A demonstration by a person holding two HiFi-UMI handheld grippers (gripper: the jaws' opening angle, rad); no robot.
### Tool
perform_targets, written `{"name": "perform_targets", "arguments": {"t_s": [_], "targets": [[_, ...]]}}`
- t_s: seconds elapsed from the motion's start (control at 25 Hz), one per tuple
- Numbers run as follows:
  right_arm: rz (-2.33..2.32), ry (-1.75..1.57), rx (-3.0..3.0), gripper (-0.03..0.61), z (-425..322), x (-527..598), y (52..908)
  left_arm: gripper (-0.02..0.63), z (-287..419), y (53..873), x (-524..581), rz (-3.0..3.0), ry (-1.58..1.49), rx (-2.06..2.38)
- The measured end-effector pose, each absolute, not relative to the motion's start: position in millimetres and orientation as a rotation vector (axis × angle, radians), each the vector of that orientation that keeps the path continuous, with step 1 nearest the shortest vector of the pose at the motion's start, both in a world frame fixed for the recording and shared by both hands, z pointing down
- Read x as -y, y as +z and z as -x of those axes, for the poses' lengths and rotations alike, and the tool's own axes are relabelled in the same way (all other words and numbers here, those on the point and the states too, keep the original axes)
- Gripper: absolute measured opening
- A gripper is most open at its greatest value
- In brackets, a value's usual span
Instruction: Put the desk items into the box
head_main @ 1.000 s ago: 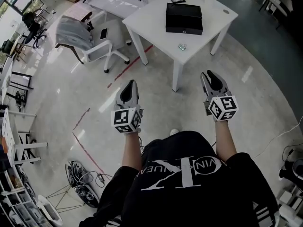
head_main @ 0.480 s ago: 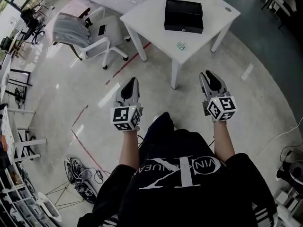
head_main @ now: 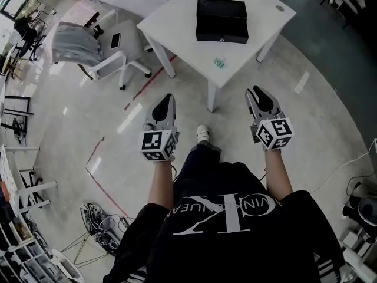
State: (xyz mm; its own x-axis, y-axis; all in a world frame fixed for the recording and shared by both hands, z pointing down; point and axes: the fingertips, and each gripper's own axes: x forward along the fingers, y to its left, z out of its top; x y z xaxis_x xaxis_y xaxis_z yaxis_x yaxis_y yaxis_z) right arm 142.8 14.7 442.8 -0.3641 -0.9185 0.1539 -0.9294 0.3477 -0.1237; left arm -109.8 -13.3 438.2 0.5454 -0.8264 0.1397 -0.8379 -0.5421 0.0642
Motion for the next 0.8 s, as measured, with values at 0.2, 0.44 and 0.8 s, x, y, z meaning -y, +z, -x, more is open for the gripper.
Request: {"name": "perform_targets", "arguments": {"t_s": [0.2,0.44,0.8], "targets": [[-1.726,0.301,2.530,0.081,-146,20,442,0.011,100,443,50,-2.661,0.153,1.400],[-1.705,0.372,2.518,0.081,-144,51,458,0.011,88,446,91,-2.656,0.176,1.364],[-1.649,0.446,2.477,0.081,-142,91,474,0.011,74,462,138,-2.666,0.231,1.287]]}}
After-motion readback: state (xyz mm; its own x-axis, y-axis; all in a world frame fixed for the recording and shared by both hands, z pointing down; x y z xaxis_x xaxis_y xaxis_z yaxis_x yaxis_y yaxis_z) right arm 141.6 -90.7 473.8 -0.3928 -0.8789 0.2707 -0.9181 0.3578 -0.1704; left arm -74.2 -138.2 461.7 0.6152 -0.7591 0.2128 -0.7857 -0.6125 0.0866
